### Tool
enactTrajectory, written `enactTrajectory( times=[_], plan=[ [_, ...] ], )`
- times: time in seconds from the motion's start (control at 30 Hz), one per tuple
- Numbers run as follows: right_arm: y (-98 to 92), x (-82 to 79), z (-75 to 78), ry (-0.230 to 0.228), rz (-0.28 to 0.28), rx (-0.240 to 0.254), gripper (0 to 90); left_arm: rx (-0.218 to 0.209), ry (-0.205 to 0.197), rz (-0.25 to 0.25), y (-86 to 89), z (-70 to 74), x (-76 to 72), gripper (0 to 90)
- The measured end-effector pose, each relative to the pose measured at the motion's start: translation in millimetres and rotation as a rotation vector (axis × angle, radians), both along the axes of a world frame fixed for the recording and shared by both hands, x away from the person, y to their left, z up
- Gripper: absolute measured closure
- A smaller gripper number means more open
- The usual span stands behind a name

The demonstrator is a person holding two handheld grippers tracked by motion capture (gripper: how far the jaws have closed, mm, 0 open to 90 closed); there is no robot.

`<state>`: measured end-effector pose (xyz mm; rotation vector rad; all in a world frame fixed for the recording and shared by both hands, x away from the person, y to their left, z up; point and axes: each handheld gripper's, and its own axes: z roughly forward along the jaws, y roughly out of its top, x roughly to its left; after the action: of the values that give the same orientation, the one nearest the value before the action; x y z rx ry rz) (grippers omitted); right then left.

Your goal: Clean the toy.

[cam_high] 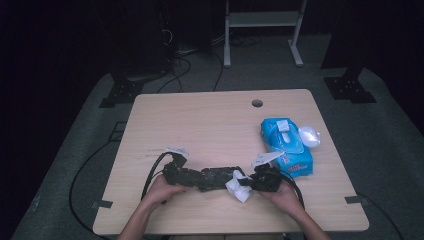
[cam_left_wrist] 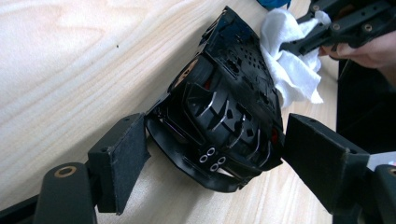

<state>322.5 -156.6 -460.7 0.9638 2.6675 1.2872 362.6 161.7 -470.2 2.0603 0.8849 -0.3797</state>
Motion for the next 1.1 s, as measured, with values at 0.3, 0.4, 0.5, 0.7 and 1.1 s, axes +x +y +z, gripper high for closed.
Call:
enactTrajectory(
  times=[0.3,0.4,0.5,0.7,1.1],
  plan=[
    [-0.6,-2.7,-0.4,-0.002,0.016,0.013,85.7,0.005,-0.023,0.017,-2.2,-2.9,1.9,25.4],
    [-1.1,-2.7,-0.5,0.005,0.021,0.020,85.8,0.017,-0.056,0.031,-3.2,-3.2,1.3,29.5],
    [-1.1,-3.1,-0.4,0.002,0.023,0.020,85.8,0.008,-0.055,0.032,-2.4,-4.1,2.5,30.8],
    [-1.5,-2.8,-0.6,0.006,0.025,0.023,85.8,0.009,-0.088,0.033,-3.7,-2.6,0.0,31.2],
    [-2.8,-4.6,-1.9,-0.002,0.023,0.031,85.8,0.029,-0.238,0.023,-7.0,1.5,-11.1,31.3]
  ],
)
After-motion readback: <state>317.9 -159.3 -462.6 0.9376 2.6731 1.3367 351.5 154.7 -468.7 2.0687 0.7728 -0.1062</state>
